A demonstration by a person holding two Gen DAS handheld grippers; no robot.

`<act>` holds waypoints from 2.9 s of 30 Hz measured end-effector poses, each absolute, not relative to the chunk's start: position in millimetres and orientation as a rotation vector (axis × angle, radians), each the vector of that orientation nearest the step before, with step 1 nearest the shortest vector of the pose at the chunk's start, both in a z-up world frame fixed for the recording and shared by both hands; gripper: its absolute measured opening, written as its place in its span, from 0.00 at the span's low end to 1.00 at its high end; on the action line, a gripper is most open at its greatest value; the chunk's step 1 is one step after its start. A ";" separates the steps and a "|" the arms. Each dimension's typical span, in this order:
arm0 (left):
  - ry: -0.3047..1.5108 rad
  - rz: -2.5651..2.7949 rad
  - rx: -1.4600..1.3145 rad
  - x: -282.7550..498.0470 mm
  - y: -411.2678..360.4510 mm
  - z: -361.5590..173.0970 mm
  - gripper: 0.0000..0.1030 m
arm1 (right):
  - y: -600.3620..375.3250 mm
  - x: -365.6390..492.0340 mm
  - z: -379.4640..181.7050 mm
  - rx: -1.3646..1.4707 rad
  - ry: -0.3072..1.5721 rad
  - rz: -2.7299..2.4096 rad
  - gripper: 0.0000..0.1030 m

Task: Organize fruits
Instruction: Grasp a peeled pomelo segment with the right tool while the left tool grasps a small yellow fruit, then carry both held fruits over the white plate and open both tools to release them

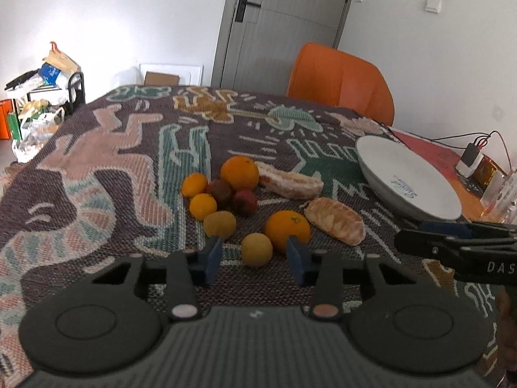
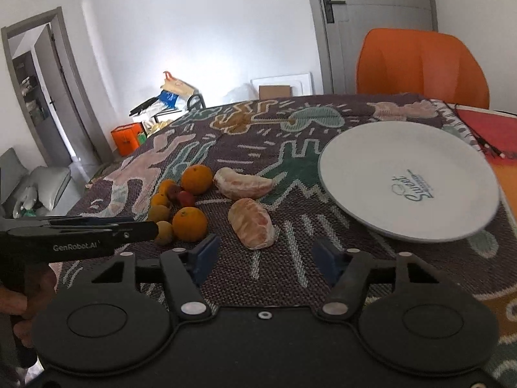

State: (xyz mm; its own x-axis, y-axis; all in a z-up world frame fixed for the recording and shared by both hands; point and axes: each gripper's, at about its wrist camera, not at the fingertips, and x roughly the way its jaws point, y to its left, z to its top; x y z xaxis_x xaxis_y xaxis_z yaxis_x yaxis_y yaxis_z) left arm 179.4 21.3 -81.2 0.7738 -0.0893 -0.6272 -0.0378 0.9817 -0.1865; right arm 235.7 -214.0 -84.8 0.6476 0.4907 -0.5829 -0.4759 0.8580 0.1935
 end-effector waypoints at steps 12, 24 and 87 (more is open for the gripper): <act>0.721 -0.048 -0.287 193.4 31.1 -96.9 0.23 | -189.5 267.5 -94.4 -0.048 0.731 0.566 0.58; 0.655 -0.028 -0.328 178.2 55.7 -82.9 0.23 | -159.8 289.7 -103.5 -0.150 0.746 0.590 0.55; 0.573 -0.266 -0.150 237.3 -77.2 -32.8 0.23 | -318.8 290.3 -67.1 0.098 0.554 0.277 0.17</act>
